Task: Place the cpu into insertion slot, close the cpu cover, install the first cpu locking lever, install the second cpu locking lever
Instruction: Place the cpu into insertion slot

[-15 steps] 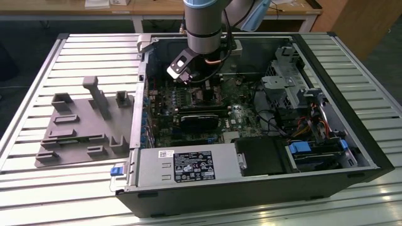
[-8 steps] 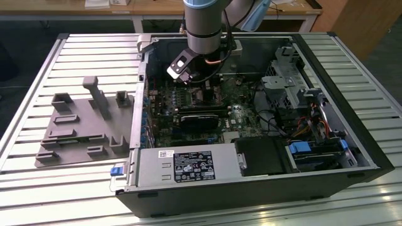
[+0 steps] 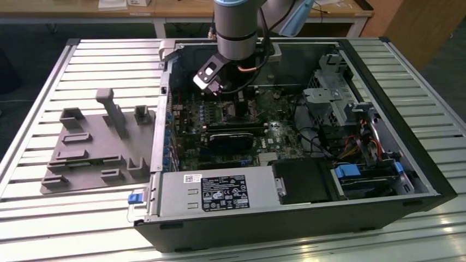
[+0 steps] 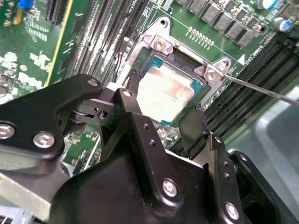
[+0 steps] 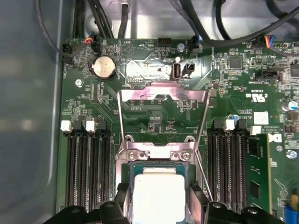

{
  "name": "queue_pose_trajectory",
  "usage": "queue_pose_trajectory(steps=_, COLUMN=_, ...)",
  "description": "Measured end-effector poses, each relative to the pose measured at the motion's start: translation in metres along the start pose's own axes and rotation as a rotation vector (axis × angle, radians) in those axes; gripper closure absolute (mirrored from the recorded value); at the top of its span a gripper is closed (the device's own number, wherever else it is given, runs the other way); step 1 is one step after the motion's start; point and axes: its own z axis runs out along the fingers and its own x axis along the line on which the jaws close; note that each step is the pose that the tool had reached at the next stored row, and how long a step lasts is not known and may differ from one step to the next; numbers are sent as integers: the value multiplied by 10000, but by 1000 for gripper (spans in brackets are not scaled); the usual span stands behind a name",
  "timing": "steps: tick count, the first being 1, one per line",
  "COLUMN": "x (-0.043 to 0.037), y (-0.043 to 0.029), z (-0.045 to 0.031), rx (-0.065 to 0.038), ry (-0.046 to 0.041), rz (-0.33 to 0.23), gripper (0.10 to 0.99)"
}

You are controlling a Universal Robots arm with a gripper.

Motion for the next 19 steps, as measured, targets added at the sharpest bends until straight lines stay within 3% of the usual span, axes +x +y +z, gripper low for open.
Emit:
queue_pose_trajectory(steps=3, x=0, y=4, z=-42, rx=-1, ry=1, rz=0, gripper=471)
queue_pose_trajectory(steps=11, x=0, y=4, z=-47, rx=-1, ry=2, rz=0, gripper=486)
queue_pose_trajectory(steps=12, x=0, y=5, z=-48, rx=-1, ry=1, rz=0, gripper=549)
queue_pose_trajectory(steps=13, x=0, y=5, z=-49, rx=-1, ry=2, rz=0, gripper=549)
queue_pose_trajectory(steps=15, x=0, y=5, z=-50, rx=-1, ry=2, rz=0, gripper=667)
queue_pose_trajectory(steps=16, x=0, y=5, z=-51, rx=-1, ry=1, rz=0, gripper=667)
queue_pose_trajectory(steps=18, x=0, y=5, z=-52, rx=-1, ry=2, rz=0, gripper=784)
queue_pose_trajectory(steps=19, x=0, y=5, z=-53, rx=-1, ry=1, rz=0, gripper=784)
